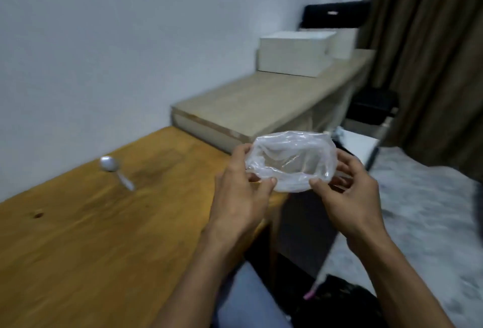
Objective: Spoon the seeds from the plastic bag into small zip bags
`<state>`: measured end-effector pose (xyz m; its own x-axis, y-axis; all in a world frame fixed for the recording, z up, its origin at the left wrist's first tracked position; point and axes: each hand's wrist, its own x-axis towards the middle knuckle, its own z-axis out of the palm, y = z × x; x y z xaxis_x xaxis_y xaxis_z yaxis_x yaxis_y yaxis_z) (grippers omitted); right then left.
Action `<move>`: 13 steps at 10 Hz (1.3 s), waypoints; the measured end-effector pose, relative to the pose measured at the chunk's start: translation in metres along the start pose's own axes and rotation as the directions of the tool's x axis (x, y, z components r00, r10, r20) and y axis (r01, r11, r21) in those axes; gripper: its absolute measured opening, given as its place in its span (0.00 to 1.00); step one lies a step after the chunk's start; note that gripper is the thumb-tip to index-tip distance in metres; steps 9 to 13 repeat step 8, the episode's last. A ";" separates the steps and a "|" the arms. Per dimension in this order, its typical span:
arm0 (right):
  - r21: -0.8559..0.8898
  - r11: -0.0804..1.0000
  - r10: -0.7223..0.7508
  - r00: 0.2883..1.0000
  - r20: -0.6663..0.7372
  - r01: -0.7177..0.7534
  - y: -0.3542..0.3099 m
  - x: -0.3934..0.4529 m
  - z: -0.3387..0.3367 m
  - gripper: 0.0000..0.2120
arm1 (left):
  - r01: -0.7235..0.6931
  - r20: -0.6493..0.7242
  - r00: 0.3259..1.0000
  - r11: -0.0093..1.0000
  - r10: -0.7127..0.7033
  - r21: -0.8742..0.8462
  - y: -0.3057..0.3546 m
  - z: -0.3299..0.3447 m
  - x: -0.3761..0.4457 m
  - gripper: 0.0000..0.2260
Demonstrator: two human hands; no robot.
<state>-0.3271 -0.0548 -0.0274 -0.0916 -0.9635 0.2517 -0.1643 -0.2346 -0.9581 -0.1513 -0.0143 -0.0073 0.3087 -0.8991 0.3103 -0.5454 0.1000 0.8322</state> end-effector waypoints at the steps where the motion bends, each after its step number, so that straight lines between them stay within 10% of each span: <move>1: -0.058 0.990 0.117 0.979 -0.166 -0.128 0.038 -0.016 -0.058 0.25 | 0.012 0.169 0.986 1.000 -0.014 0.012 0.009 0.068 -0.016 0.23; 4: -0.225 0.753 0.550 0.779 -0.301 -0.618 0.166 -0.099 -0.138 0.28 | 0.209 0.606 0.712 0.931 -0.354 0.299 -0.046 0.193 -0.106 0.20; 5: -0.259 0.685 0.623 0.732 -0.277 -0.681 0.184 -0.112 -0.141 0.35 | 0.187 0.650 0.616 0.885 -0.445 0.427 -0.059 0.206 -0.118 0.35; 13: -0.308 0.700 0.623 0.762 -0.178 -0.644 0.180 -0.092 -0.118 0.28 | 0.127 0.618 0.664 0.878 -0.421 0.461 -0.064 0.190 -0.094 0.41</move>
